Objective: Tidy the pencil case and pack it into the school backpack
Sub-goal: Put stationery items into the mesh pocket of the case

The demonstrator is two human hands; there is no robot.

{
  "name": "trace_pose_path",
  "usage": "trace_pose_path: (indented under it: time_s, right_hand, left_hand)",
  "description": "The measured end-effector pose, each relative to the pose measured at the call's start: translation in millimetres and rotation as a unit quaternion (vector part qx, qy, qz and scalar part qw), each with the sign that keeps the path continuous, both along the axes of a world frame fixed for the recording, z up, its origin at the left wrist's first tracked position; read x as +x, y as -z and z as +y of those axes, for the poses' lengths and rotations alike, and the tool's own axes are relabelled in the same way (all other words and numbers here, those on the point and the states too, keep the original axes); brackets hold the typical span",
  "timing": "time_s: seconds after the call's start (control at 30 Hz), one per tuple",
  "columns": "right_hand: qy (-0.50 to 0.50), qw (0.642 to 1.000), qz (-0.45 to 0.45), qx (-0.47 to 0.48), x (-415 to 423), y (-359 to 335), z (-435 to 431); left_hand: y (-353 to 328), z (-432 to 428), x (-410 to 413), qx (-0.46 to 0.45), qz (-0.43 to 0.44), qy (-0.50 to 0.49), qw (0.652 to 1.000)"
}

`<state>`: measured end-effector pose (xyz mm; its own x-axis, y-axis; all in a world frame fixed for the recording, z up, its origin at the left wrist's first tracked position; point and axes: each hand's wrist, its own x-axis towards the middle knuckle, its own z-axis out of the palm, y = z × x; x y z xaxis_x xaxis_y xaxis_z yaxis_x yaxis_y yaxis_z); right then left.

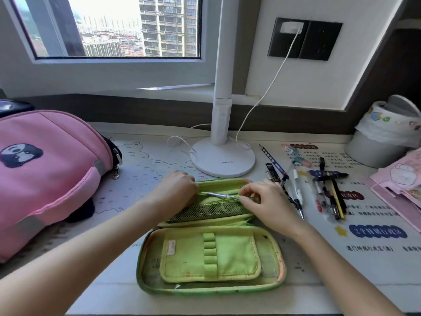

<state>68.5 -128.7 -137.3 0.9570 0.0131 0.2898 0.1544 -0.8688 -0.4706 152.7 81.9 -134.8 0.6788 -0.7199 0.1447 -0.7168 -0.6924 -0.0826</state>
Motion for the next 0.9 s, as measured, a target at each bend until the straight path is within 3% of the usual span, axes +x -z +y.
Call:
trace_pose_path:
  time_s: [0.2, 0.43, 0.53, 0.7, 0.9]
  right_hand:
    - [-0.035, 0.999, -0.019, 0.005, 7.0, -7.9, 6.7]
    - [-0.037, 0.995, -0.018, 0.09, 10.7, -9.3, 0.8]
    - [-0.041, 0.998, -0.038, 0.018, 12.8, -4.8, 12.0]
    - [0.003, 0.983, -0.162, -0.087, 28.0, 1.7, 44.3]
    - [0.048, 0.971, -0.149, -0.181, 25.8, 9.1, 36.7]
  left_hand:
    - [-8.6, 15.5, 11.2, -0.226, 0.119, -0.047, 0.966]
    - [-13.2, 22.1, 13.2, -0.239, 0.162, -0.064, 0.955]
    - [-17.6, 19.4, 7.7, -0.272, 0.183, -0.074, 0.942]
    - [-20.1, 16.5, -1.5, -0.309, 0.183, -0.082, 0.93]
    - [-11.8, 18.2, -4.1, -0.339, 0.185, -0.075, 0.919]
